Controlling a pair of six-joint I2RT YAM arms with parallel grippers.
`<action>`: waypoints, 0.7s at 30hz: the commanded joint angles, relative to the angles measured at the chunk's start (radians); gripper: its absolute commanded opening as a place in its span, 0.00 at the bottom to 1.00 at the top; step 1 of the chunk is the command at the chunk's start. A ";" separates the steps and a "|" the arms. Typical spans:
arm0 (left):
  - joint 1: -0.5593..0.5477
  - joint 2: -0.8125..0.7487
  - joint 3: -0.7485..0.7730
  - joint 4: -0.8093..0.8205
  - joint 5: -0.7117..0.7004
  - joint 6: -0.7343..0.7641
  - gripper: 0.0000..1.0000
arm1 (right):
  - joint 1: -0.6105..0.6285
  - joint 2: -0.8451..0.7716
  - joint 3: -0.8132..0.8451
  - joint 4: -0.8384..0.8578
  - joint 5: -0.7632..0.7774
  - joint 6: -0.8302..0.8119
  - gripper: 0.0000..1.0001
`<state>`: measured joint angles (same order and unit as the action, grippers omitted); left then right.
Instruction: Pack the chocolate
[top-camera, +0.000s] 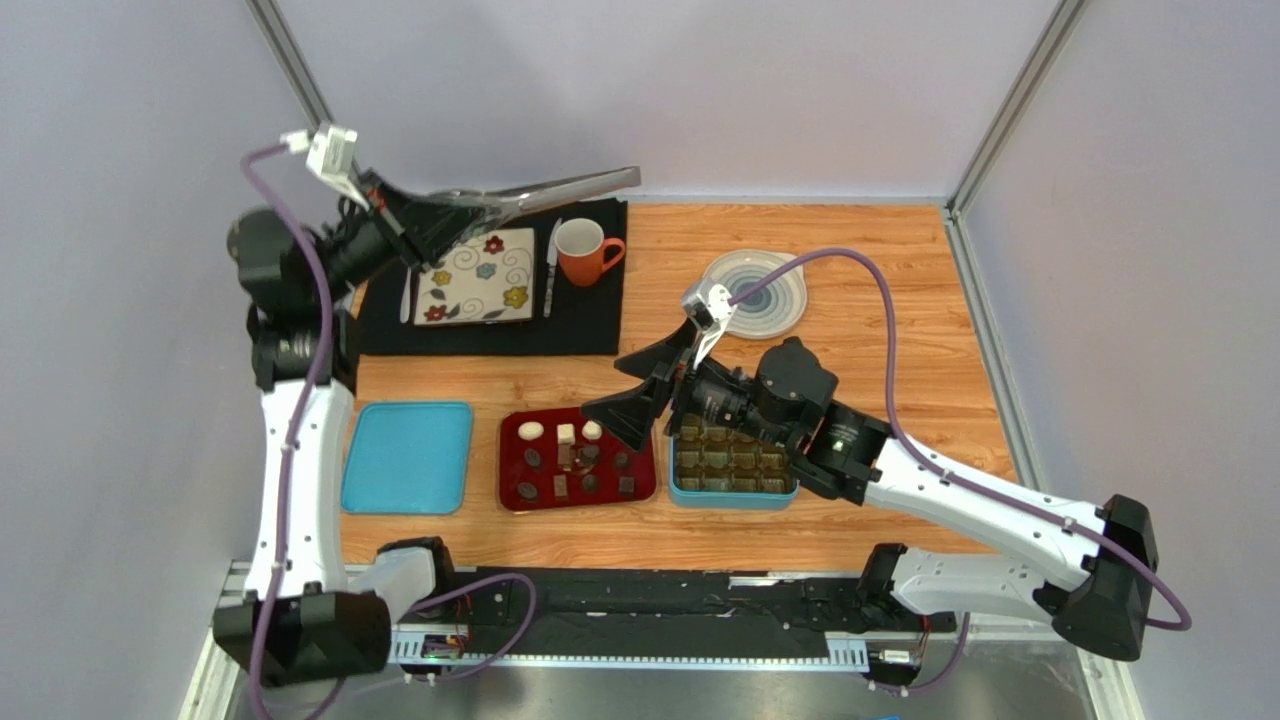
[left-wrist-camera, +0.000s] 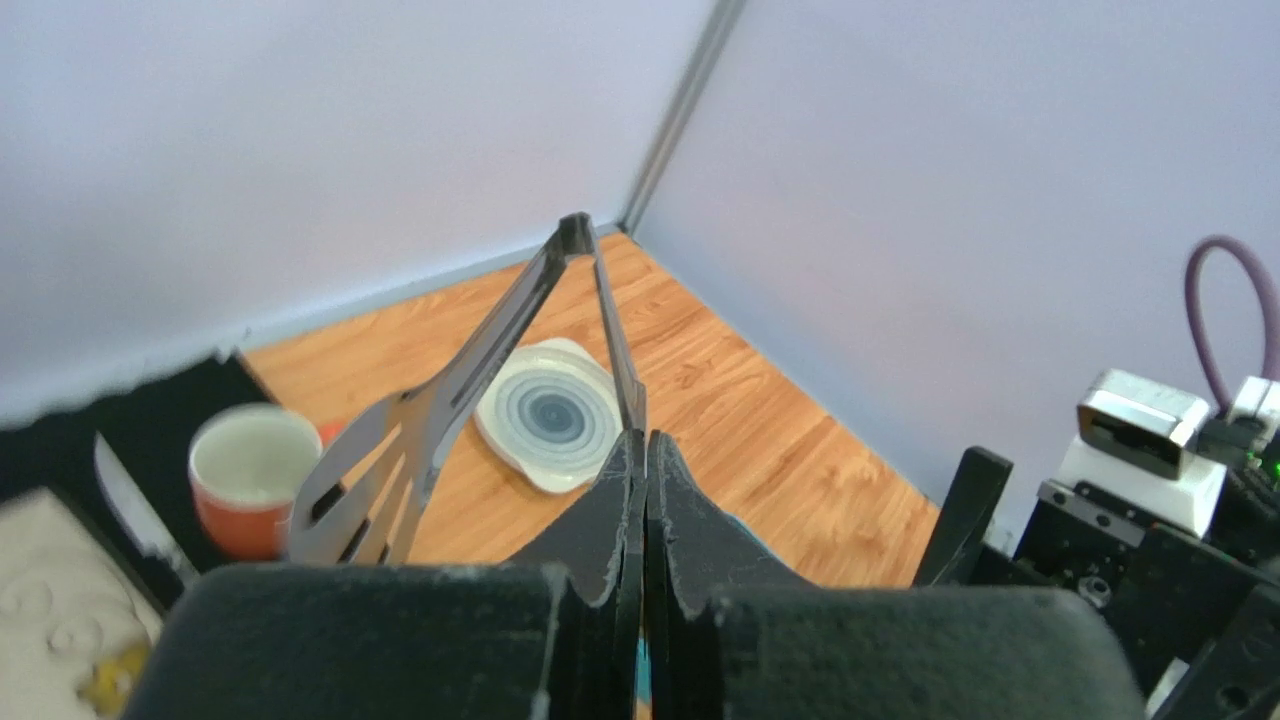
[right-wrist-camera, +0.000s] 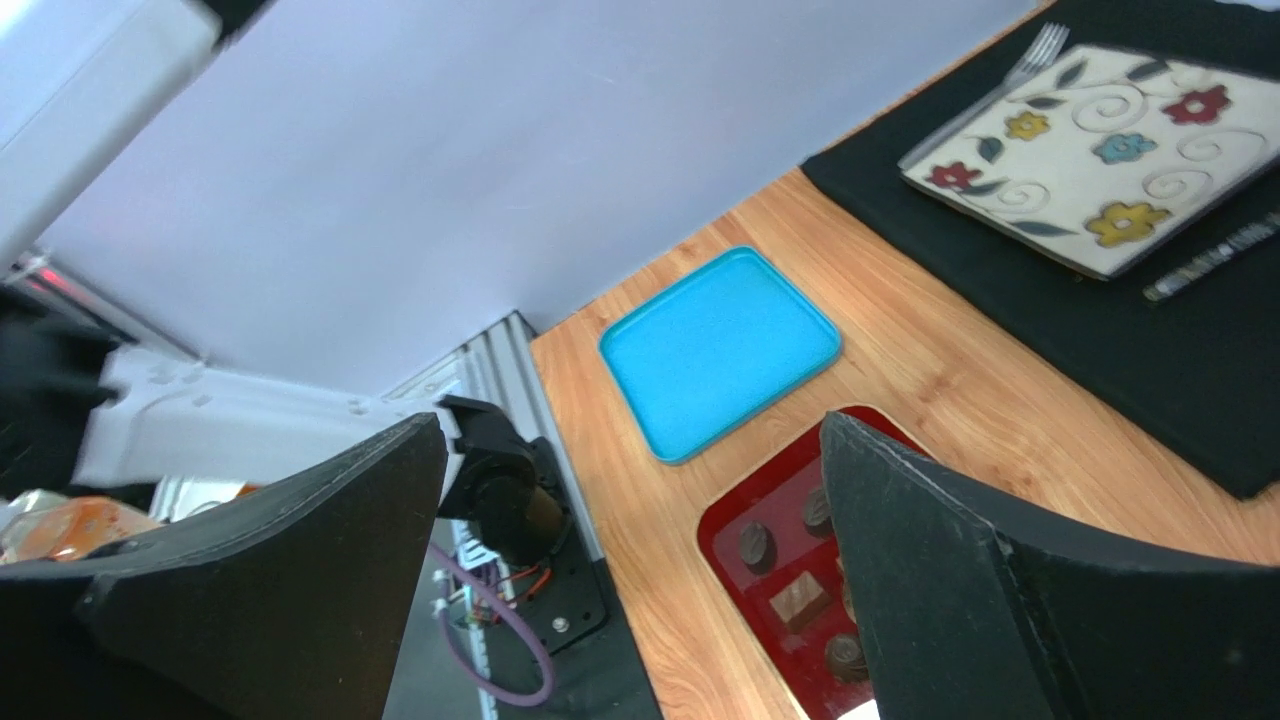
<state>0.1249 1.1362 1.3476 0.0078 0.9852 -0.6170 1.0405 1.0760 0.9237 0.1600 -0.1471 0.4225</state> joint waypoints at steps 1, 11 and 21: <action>0.068 -0.133 -0.355 0.498 -0.232 -0.453 0.00 | 0.003 0.064 -0.066 0.232 0.107 0.024 1.00; 0.058 -0.161 -0.455 0.785 -0.137 -0.816 0.00 | -0.172 0.292 -0.131 0.748 -0.117 0.340 1.00; 0.012 -0.231 -0.547 0.797 -0.112 -0.805 0.00 | -0.273 0.450 -0.019 0.980 -0.189 0.463 1.00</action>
<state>0.1513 0.9253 0.8360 0.7464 0.8520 -1.4021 0.7639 1.5093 0.7948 1.0191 -0.2871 0.8654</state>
